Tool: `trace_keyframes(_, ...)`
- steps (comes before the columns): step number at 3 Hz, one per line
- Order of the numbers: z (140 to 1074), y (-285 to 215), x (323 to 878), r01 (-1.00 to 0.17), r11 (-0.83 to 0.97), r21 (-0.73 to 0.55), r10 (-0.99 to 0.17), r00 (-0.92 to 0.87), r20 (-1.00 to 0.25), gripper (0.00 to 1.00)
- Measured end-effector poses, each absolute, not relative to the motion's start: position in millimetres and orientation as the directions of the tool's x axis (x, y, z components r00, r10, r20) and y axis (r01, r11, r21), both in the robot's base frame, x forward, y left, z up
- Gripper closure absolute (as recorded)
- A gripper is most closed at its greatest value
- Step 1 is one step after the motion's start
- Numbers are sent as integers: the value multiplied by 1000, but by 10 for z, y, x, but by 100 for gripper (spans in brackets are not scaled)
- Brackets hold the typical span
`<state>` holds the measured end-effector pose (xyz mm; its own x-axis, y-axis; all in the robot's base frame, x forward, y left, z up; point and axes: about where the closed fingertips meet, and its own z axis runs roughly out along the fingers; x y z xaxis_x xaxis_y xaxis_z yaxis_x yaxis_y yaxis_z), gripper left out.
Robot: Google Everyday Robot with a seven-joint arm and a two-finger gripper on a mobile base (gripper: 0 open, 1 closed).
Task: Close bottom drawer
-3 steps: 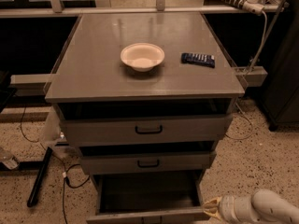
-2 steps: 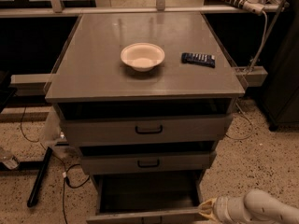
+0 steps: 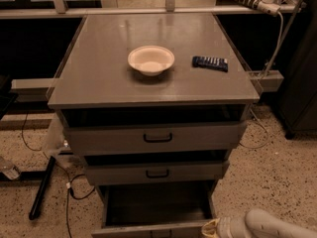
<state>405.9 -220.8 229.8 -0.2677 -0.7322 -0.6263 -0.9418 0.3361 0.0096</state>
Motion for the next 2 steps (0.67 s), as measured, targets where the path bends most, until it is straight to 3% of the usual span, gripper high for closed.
trace_keyframes(2, 1812, -1919, 3916, -959, 280, 38, -732, -239, -638, 100)
